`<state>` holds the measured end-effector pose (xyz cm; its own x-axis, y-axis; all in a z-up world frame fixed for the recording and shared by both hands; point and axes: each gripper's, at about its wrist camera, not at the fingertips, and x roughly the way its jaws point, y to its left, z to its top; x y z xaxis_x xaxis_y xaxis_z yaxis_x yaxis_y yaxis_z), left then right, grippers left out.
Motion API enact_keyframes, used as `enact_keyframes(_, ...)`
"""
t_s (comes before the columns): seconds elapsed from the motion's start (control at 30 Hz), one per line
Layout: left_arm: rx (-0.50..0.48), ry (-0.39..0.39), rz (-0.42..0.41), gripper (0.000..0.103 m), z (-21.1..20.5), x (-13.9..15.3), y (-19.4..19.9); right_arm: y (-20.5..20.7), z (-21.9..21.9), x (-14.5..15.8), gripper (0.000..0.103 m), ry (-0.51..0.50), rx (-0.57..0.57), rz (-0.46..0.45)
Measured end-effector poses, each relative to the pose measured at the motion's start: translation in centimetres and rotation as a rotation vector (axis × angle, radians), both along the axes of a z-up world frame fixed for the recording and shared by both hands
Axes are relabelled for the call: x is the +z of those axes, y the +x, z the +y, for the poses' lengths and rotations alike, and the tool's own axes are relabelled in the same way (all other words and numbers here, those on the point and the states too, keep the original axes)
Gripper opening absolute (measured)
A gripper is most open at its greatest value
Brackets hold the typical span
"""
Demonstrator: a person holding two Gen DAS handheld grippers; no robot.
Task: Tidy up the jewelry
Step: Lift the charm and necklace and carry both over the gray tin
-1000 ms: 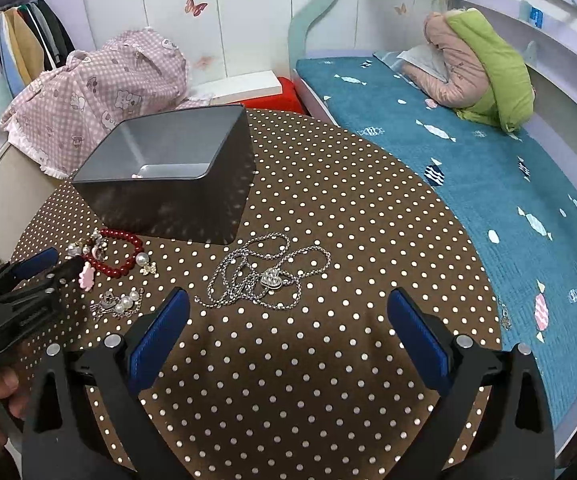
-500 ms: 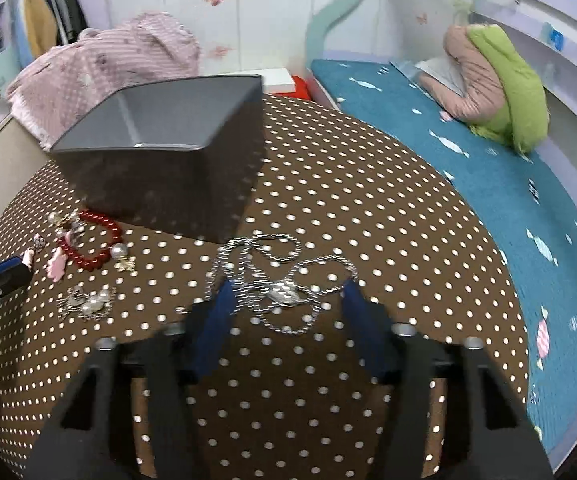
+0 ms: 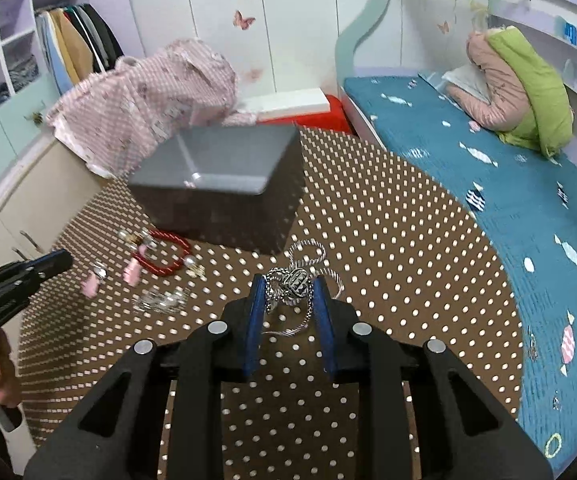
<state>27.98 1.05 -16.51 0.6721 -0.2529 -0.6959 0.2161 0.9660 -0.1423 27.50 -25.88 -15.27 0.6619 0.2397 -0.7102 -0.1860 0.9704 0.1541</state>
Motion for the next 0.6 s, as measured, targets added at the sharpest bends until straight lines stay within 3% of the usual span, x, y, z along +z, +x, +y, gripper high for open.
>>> enact_keyframes(0.13, 0.0, 0.001, -0.005, 0.004, 0.1, 0.3, -0.2, -0.5, 0.5, 1.5, 0.022, -0.007, 0.014, -0.025)
enact_keyframes(0.27, 0.019, 0.02, 0.033, 0.008, 0.5, -1.1, -0.2, -0.4, 0.7, 0.7, 0.022, -0.017, 0.019, -0.001)
enact_keyframes(0.33, 0.027, 0.03, 0.06, 0.034, 0.7, -2.2, 0.1, -0.4, 0.9, 0.0, 0.022, -0.015, 0.021, 0.018)
enact_keyframes(0.37, 0.042, 0.044, 0.059, 0.061, 0.8, -2.5, 0.1, -0.4, 1.0, -0.3, 0.022, -0.017, 0.023, 0.025)
enact_keyframes(0.4, 0.047, 0.056, 0.052, 0.067, 0.8, -2.9, 0.2, -0.5, 1.1, -0.5, 0.022, -0.017, 0.024, 0.03)
enact_keyframes(0.57, 0.041, 0.059, 0.099, 0.063, 0.6, -4.6, 1.2, -0.5, 1.1, -0.9, 0.022, -0.014, 0.023, 0.04)
enact_keyframes(0.6, 0.035, 0.051, 0.086, 0.045, 0.6, -4.4, 1.2, -0.5, 1.0, -0.9, 0.022, -0.012, 0.023, 0.039)
